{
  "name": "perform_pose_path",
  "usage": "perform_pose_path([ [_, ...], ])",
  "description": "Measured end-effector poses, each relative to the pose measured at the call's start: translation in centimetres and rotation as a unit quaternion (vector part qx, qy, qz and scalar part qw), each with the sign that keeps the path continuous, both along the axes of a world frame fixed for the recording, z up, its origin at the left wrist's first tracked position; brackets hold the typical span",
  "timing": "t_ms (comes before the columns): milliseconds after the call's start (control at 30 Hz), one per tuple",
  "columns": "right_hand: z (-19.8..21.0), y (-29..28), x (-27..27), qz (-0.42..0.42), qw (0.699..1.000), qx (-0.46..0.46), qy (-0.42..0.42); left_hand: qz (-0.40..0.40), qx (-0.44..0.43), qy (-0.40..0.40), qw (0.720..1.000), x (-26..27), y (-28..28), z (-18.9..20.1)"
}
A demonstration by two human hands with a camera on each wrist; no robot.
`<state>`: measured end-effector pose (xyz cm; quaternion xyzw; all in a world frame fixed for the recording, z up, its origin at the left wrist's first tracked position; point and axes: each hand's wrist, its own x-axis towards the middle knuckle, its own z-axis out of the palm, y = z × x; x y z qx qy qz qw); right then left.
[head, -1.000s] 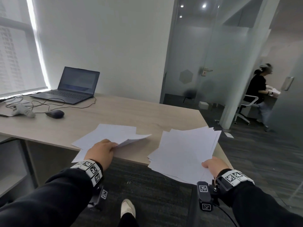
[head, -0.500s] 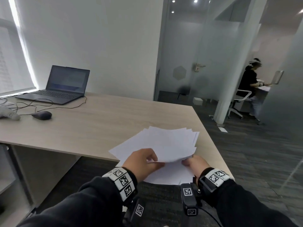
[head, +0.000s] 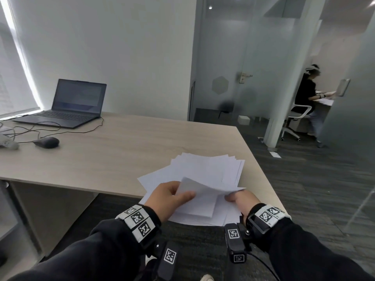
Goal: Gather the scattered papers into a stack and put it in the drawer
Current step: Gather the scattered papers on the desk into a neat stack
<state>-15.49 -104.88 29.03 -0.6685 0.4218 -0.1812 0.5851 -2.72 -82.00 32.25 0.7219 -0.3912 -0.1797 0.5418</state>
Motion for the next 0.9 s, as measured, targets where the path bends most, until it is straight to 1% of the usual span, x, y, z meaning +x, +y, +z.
perform_pose_path([
  [67, 0.3, 0.3, -0.4, -0.005, 1.0, 0.018, -0.015, -0.01, -0.049, 0.065, 0.997, 0.2, 0.3, 0.4],
  [100, 0.5, 0.6, -0.6, 0.002, 1.0, 0.02, -0.019, -0.013, -0.061, 0.063, 0.996, 0.6, 0.5, 0.5],
  [167, 0.9, 1.1, -0.9, 0.009, 0.999, 0.023, -0.023, -0.017, -0.042, 0.018, 0.999, 2.0, 1.2, 0.6],
  [233, 1.0, 1.0, -1.1, 0.01, 0.999, 0.032, -0.024, -0.016, 0.003, -0.026, 1.0, 3.7, 2.0, 0.4],
  [267, 0.9, 0.9, -1.1, 0.009, 0.999, 0.033, -0.021, -0.007, 0.04, -0.056, 0.998, 4.5, 2.4, 0.1],
  [333, 0.8, 0.7, -1.2, 0.011, 0.999, 0.032, -0.016, 0.023, 0.13, -0.111, 0.985, 5.8, 3.2, -0.4],
  [400, 0.6, 0.6, -1.2, 0.018, 0.999, 0.036, -0.008, 0.059, 0.18, -0.125, 0.974, 6.8, 3.6, -1.0],
  [467, 1.1, 0.8, -1.3, 0.024, 0.999, 0.043, -0.004, 0.064, 0.199, -0.127, 0.97, 7.1, 3.6, -1.3],
  [567, 1.6, 1.4, -1.6, 0.012, 0.999, 0.051, -0.006, 0.044, 0.222, -0.133, 0.965, 6.7, 2.8, -1.3],
  [667, 1.0, 1.5, -1.5, -0.002, 0.997, 0.062, -0.038, 0.032, 0.215, -0.132, 0.967, 5.9, 1.7, -1.5],
  [767, 1.1, 2.0, -1.4, 0.022, 0.996, 0.072, -0.038, -0.005, 0.218, -0.137, 0.966, 4.9, 0.9, -2.0],
  [833, 1.4, 2.4, -1.5, 0.043, 0.992, 0.101, -0.06, -0.037, 0.226, -0.143, 0.963, 4.5, 0.6, -2.2],
  [867, 1.3, 2.4, -1.6, 0.051, 0.991, 0.106, -0.064, -0.048, 0.224, -0.127, 0.965, 4.5, 0.6, -2.1],
  [900, 1.3, 2.4, -1.7, 0.063, 0.991, 0.104, -0.065, -0.06, 0.211, -0.094, 0.971, 4.6, 0.6, -2.1],
])
